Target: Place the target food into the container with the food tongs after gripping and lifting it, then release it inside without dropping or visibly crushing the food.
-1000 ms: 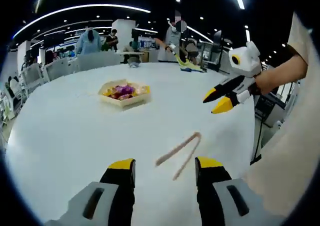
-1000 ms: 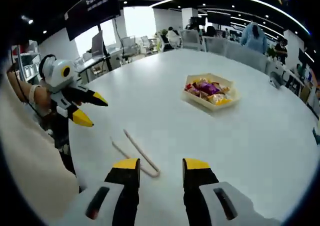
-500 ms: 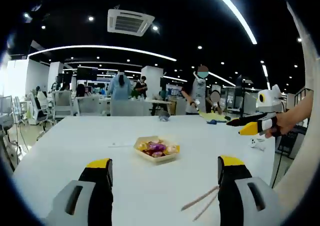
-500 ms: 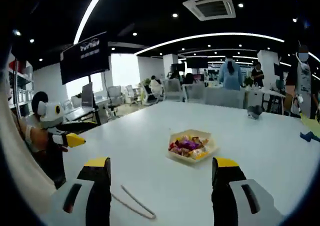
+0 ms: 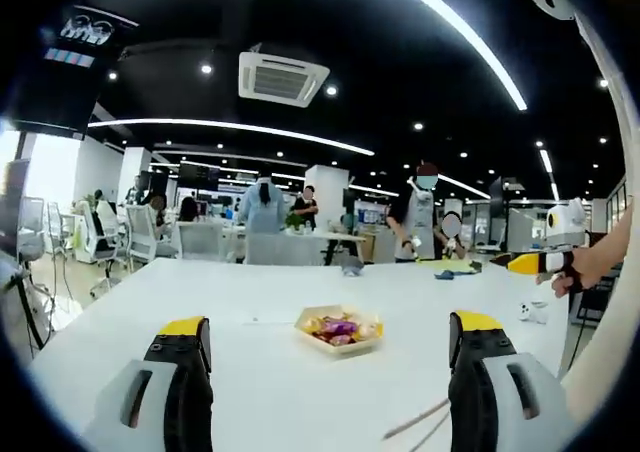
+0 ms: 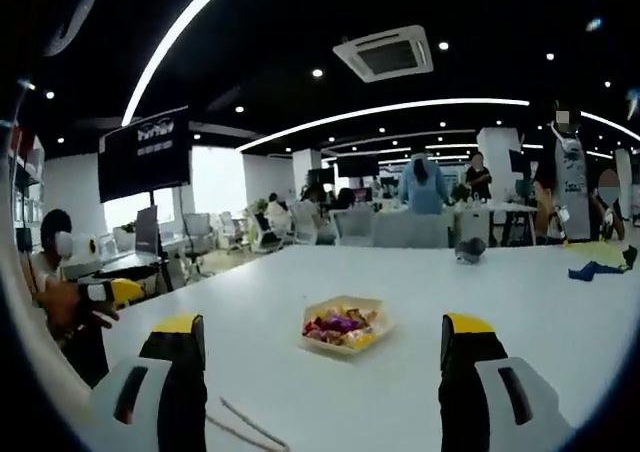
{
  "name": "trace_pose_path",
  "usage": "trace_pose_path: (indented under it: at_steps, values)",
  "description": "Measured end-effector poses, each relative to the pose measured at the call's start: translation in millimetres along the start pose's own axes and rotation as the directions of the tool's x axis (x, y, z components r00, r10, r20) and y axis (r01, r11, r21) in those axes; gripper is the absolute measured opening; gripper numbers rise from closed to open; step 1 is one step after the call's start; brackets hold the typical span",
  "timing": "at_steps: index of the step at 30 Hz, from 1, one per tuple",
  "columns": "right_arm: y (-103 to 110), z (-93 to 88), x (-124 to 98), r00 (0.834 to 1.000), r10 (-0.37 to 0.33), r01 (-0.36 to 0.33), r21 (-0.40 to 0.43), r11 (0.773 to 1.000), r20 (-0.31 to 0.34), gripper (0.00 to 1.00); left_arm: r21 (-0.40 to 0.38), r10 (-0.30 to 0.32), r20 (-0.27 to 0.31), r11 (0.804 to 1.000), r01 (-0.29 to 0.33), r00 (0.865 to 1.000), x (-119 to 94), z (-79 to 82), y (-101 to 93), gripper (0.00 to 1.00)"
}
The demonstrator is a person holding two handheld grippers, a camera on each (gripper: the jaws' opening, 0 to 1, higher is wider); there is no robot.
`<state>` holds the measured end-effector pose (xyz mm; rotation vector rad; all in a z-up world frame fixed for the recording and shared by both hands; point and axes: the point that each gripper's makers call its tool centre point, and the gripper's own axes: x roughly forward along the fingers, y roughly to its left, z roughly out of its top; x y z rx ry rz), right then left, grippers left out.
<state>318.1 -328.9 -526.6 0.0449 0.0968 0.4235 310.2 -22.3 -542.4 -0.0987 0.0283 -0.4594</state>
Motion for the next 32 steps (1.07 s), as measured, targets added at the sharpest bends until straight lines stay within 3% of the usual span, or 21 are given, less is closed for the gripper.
trace_pose_path:
  at_steps: [7,19,32]
  values:
    - [-11.5,-0.2,-8.9,0.999,-0.045,0.045,-0.01,0.999,0.026,1.0,0.059,0.012,-0.011,0.998,-0.011,1.0,-8.2,0.3,5.1,0.99]
    - [-12.5,-5.6,-16.7,0.997,-0.069,0.068,0.027,0.997,0.027,1.0,0.062,0.066,-0.007,0.996,-0.066,0.998,-20.1,4.3,24.1,0.99]
    - [-13.0,-7.7,-21.5,0.997,-0.077,0.076,0.035,0.997,0.029,1.0,0.062,0.075,-0.018,0.995,-0.074,0.997,-25.8,4.4,29.5,0.99]
